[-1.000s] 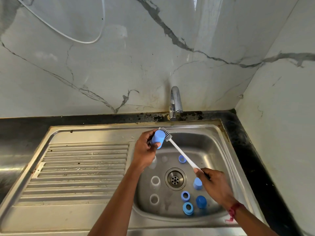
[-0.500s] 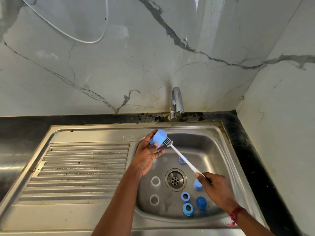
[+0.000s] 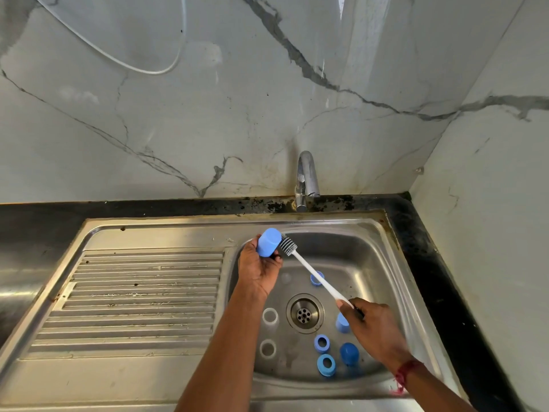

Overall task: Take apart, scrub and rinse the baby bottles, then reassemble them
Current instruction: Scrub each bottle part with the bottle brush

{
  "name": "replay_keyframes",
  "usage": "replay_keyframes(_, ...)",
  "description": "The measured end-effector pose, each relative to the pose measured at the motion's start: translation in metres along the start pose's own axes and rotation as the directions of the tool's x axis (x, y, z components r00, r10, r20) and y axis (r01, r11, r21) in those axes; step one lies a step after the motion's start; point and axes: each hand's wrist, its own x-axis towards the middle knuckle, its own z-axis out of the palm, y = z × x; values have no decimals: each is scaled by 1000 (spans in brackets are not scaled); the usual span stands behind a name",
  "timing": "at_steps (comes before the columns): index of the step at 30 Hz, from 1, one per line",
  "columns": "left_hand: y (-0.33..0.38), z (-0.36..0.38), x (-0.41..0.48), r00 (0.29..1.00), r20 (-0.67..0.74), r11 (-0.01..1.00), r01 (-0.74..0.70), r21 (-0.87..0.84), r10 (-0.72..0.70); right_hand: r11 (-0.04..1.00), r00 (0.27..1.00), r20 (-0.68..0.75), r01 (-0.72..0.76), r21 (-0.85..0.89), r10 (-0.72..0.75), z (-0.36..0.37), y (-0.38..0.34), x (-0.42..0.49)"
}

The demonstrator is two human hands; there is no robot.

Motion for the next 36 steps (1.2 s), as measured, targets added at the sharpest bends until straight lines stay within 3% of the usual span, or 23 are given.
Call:
replay_keyframes(4,2,-1,6,1000,10,1000,25,9,-25,993,995,-28,96,-75,-98,-1,3,1)
replay_keyframes(9,6,-4,1,983,167,996,83,-9,-81,975,971,-99,212,-72,-218,-3,3,0)
replay_keyframes(16,5,-14,2,963,224,988,152,-1,-148,962,963,-107,232,-146,-248,-6,-3,3)
replay_keyframes(23,15,-9,-6,940,299,987,158,42,-163,949,945,-94,309,-64,-314,-19,-5,-4)
replay_keyframes(28,14,-9,-2,946,277,979,128,157,-168,974,969,-108,214,-72,-221,-21,-4,9)
replay_keyframes(36,21,-4,-2,959,260,962,43,270,-116,956,955,-53,290,-40,-291,-35,9,12)
